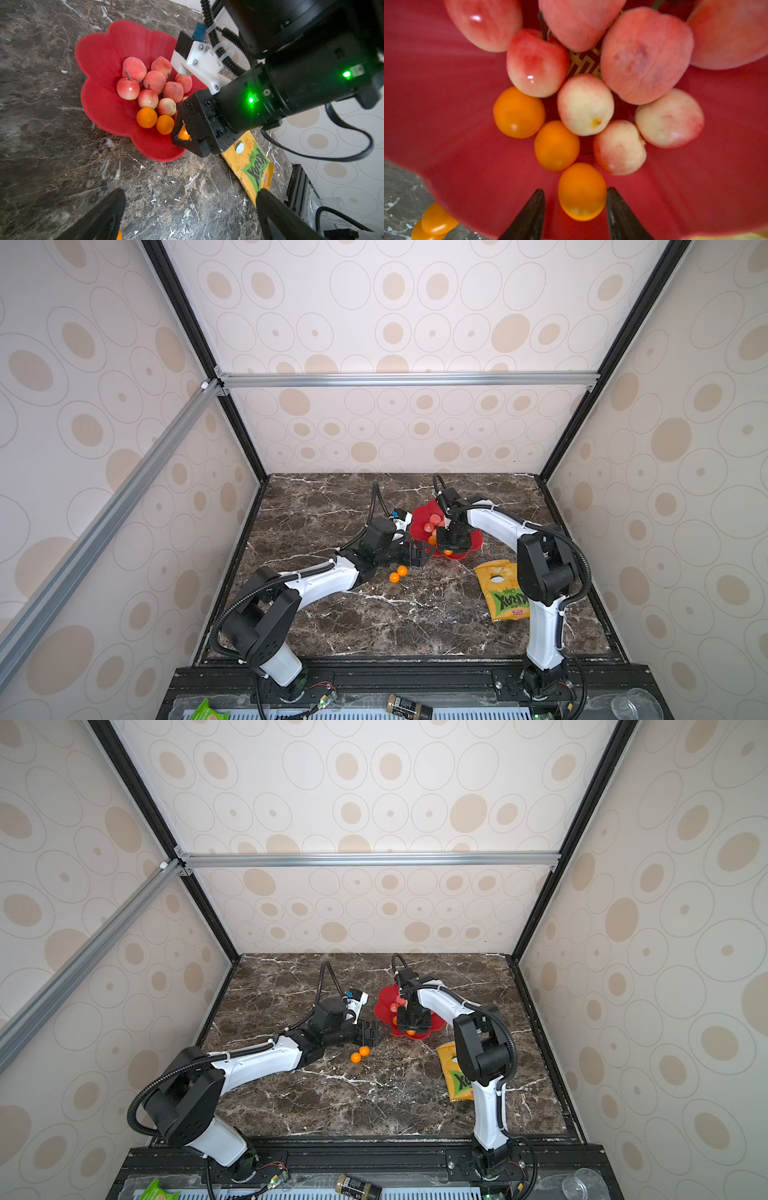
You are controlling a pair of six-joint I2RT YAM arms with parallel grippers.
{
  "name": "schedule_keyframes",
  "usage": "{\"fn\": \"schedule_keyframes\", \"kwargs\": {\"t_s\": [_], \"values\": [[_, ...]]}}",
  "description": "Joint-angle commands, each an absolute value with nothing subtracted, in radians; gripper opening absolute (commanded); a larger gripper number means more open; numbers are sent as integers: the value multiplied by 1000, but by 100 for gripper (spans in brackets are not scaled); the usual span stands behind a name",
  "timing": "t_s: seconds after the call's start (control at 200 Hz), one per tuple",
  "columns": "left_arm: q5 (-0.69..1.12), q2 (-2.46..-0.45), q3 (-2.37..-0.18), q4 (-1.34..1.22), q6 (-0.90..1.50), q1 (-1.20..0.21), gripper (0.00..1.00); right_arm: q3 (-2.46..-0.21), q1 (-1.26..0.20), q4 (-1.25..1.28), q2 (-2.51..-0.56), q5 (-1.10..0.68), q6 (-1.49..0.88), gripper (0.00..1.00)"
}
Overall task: Arrange fruit in a fruit bowl
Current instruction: Place the fruit in the fruit bowl, then pick up the fruit from the center of the table.
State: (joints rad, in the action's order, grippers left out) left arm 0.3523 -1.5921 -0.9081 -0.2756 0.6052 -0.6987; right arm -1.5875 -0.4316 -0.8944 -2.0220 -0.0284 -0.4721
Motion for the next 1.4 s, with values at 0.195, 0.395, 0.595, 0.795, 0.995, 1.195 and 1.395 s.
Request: {"fn": "schedule_keyframes", "kwargs": {"t_s": [0.195,0.395,0.595,0.795,0.995,1.195,1.395], "values": [[324,-1529,-925,-248,589,-710,99,-1571,-433,-928,-1900,28,-468,52],[312,-1491,-902,-242,593,-710,99,-1552,-458,-920,-1861,19,-478,52],[278,-1417,-840,-223,598,-708,99,-1561,-524,-918,-1844,12,-495,52],[249,-1324,-758,-200,615,-703,99,-1596,-600,-922,-1870,8,-510,52],[219,-1194,-663,-172,642,-674,99,-1638,-660,-924,-1911,-2,-525,51],[241,-1071,-584,-124,653,-605,99,-1687,-718,-929,-1961,-8,-537,51],[294,-982,-521,-94,663,-521,99,-1741,-775,-942,-2022,-15,-543,51]]}}
